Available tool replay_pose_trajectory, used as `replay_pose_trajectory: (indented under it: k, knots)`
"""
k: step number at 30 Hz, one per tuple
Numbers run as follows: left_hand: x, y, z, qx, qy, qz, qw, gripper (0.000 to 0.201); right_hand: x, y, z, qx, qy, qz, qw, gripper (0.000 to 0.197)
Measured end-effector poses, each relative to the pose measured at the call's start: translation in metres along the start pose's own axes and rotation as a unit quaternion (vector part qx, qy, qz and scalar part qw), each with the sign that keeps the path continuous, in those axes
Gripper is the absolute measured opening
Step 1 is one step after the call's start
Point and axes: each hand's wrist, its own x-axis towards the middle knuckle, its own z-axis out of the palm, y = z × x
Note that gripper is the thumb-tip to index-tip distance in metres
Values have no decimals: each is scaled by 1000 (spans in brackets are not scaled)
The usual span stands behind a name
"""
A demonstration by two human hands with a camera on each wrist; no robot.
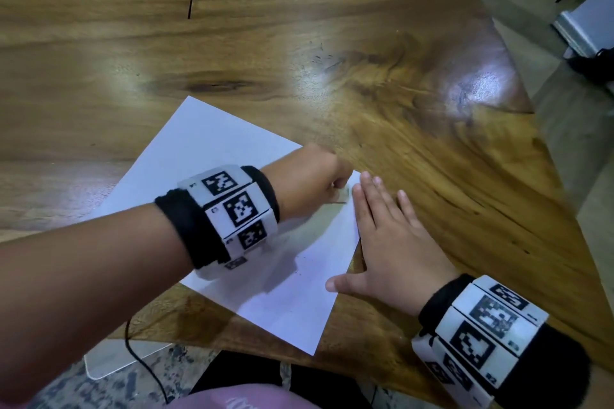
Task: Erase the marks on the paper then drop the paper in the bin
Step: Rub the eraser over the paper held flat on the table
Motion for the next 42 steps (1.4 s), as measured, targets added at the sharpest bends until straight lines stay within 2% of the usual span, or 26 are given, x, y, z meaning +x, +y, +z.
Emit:
replay_pose_trajectory:
  k: [4, 7, 9, 13, 15, 20, 23, 30, 33, 38, 40, 42]
  knots:
    - [-44, -7, 14, -11, -88, 77, 993, 8, 1, 1, 1, 2, -1, 2, 1000, 129]
    - [-57, -12, 15, -11, -128, 89, 988, 8, 1, 1, 3, 1, 1, 0, 1000, 130]
    - [-42, -11, 10, -9, -105, 77, 991, 8, 1, 1, 2, -4, 0, -1, 1000, 129]
    - [3, -5, -1, -7, -17, 9, 1000, 8, 1, 0, 1, -17, -5, 2, 1000, 128]
    - [5, -4, 0, -5, 8, 4, 1000, 5, 1, 0, 1, -19, -8, 4, 1000, 128]
    - [-49, -14, 16, -23, -74, 77, 994, 7, 1, 0, 1, -8, -5, 4, 1000, 129]
    - [-61, -17, 15, -22, -119, 79, 989, 9, 1, 0, 1, -8, -1, 2, 1000, 129]
    - [6, -9, -5, -26, -7, -10, 1000, 3, 0, -2, -1, -20, -11, 6, 1000, 128]
    - [-10, -13, 1, -33, -31, 12, 999, 5, 0, -1, -1, -18, -13, 8, 1000, 128]
    - [-56, -22, 14, -17, -120, 68, 990, 6, 0, -2, 0, -13, -10, 7, 1000, 128]
    - [-43, -21, 7, -13, -122, 62, 991, 8, 0, -2, -1, -14, -6, 7, 1000, 129]
    - [-17, -16, -1, -16, -84, 36, 996, 8, 0, -2, -1, -16, -6, 7, 1000, 129]
